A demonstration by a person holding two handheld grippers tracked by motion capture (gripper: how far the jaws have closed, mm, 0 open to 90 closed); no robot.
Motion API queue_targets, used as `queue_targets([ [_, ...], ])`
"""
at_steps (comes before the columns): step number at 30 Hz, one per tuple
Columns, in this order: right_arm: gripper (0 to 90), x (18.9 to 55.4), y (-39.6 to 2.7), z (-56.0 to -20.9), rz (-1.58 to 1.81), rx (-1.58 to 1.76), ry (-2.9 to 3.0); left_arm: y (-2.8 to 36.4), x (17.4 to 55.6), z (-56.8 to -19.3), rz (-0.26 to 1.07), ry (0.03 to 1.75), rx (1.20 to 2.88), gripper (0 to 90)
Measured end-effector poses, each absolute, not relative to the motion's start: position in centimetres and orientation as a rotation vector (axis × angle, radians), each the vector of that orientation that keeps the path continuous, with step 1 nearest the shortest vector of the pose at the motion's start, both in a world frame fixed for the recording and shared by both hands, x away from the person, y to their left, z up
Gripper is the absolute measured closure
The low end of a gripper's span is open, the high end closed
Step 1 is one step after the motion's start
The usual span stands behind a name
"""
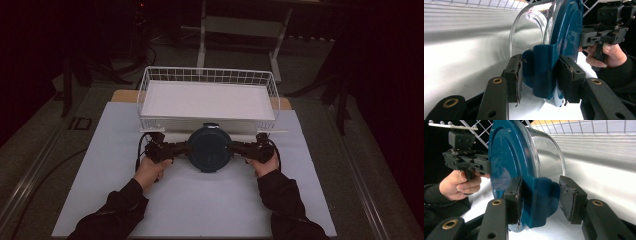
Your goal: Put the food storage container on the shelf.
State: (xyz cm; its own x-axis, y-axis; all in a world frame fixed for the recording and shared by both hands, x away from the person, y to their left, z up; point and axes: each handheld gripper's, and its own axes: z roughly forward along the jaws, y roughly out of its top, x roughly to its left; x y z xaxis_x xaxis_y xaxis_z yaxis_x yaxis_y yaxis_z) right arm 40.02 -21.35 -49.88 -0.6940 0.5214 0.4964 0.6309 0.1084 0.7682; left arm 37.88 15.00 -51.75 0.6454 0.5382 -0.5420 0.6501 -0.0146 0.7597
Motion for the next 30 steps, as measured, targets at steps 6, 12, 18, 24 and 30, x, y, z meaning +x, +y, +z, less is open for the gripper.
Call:
queue_targets([
  [6,54.9,40.5,-21.2,-50.2,-1.642,-1.198,-2.27,15.1,38.5,-52.2,-0.122,0.998,1.659,56.4],
  [12,54.0,40.8,-21.1,-50.3,-1.655,-1.223,-2.262,15.1,38.7,-52.4,-0.129,1.005,1.623,56.0],
  [18,52.5,40.9,-21.1,-50.5,-1.657,-1.249,-2.265,15.0,39.0,-52.7,-0.125,1.03,1.593,54.0],
  [24,50.3,41.2,-20.8,-50.4,-1.652,-1.29,-2.281,15.1,39.2,-53.0,-0.136,1.058,1.57,50.5],
  [30,51.3,41.6,-20.5,-50.2,-1.669,-1.336,-2.293,15.0,39.4,-52.9,-0.11,1.077,1.547,47.7],
])
